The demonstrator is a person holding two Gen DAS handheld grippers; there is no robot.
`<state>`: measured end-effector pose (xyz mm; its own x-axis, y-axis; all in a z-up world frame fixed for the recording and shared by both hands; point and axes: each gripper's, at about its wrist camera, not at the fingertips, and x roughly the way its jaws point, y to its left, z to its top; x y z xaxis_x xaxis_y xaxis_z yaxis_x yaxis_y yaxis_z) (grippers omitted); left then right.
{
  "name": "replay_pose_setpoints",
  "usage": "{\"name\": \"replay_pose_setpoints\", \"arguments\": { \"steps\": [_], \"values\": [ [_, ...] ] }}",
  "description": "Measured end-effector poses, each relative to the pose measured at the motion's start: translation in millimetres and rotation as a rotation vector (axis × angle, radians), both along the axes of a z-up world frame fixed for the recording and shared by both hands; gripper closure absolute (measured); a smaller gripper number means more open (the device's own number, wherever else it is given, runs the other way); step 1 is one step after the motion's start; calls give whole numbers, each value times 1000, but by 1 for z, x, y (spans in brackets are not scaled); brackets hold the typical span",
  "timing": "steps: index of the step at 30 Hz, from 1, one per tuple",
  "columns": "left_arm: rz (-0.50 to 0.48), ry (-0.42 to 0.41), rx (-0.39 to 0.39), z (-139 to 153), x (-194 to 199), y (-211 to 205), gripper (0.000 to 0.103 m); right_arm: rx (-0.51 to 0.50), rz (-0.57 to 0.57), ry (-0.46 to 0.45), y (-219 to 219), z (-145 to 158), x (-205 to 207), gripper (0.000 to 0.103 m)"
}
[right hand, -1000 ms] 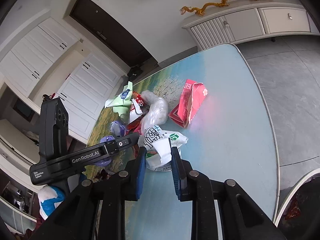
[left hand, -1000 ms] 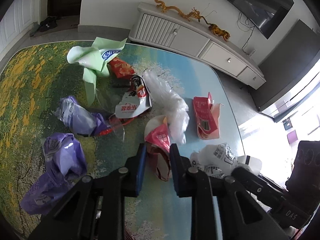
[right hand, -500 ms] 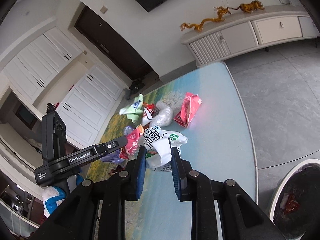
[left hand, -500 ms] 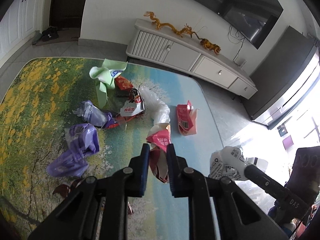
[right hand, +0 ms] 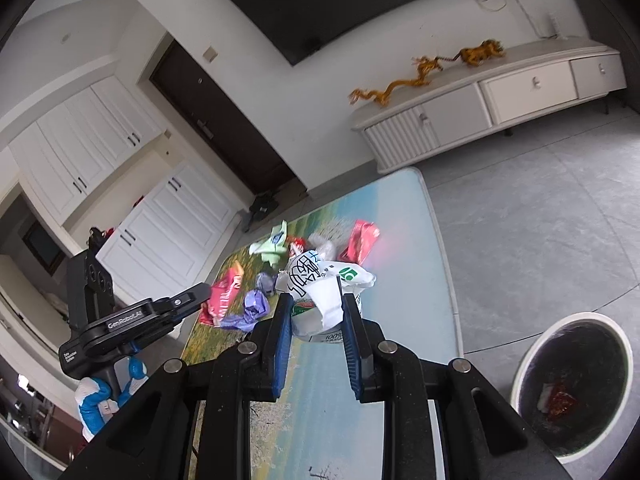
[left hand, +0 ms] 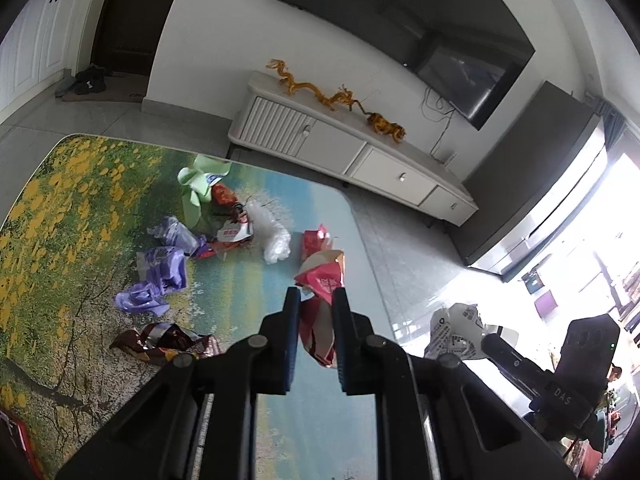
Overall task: Collect trash
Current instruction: 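Grasp the red-and-white wrapper with the left tool while the right tool grasps a white plastic bag, then carry both items over the bin and open both tools to release them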
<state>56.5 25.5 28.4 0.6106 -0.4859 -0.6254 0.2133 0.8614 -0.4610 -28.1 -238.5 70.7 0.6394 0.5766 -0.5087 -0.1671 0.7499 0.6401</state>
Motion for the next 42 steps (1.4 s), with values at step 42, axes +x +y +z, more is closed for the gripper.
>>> {"name": "replay_pose_setpoints", "arguments": {
  "steps": [42],
  "values": [
    [-598,246,80,-101,-4,-335,56,33,-511,355,-218,-158,-60,59]
  ]
}}
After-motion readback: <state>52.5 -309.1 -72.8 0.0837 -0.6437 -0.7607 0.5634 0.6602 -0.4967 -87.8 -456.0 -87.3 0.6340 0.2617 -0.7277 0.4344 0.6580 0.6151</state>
